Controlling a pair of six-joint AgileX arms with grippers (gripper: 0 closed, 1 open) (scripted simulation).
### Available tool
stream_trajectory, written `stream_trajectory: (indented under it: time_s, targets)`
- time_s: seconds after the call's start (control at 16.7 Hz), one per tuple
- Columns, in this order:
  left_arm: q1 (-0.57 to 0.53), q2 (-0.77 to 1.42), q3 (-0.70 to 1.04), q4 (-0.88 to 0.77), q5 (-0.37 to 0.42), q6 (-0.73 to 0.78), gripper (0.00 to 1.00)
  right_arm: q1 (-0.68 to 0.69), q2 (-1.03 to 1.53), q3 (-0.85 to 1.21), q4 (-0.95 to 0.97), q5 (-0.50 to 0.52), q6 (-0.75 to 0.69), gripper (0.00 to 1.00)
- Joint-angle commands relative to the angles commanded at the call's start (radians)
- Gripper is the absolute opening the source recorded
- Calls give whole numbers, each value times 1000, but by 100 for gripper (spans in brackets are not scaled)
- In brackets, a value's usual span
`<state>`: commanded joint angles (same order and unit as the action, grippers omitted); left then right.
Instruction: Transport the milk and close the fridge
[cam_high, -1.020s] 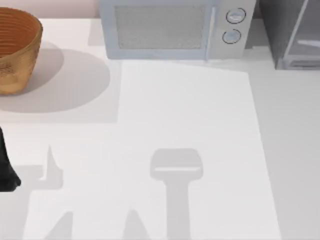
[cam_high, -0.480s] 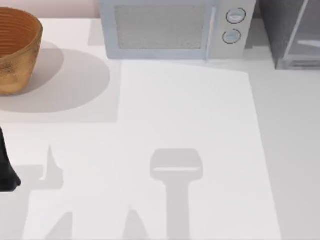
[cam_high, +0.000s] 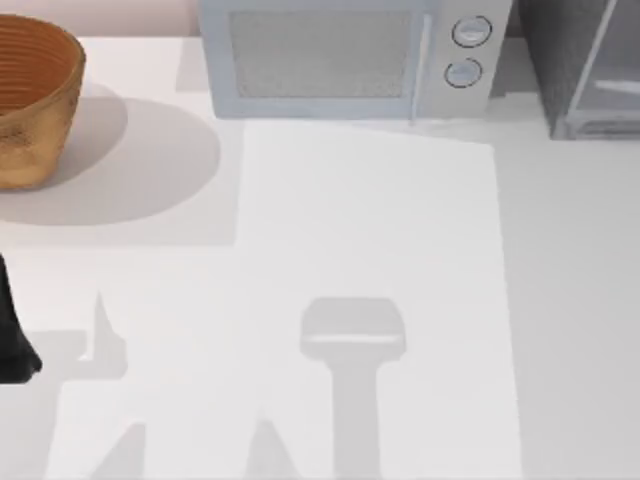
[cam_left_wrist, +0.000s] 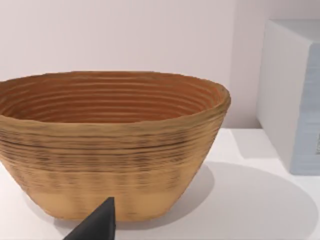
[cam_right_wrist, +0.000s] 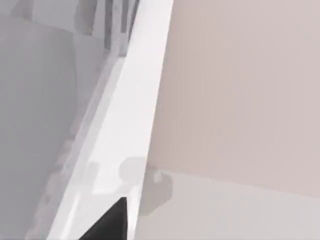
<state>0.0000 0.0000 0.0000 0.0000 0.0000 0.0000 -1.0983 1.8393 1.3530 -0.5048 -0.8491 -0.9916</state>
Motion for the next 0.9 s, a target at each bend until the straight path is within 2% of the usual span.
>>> stream_trajectory:
  time_s: [0.18, 0.36, 0.9]
  targets:
    - [0, 0, 0, 0, 0, 0, 100, 102, -4, -27, 138, 50, 205, 100]
    - [0, 0, 0, 0, 0, 0, 100, 158, -6, -48, 198, 87, 324, 100]
    - [0, 0, 0, 0, 0, 0, 100, 196, -18, -58, 217, 123, 376, 100]
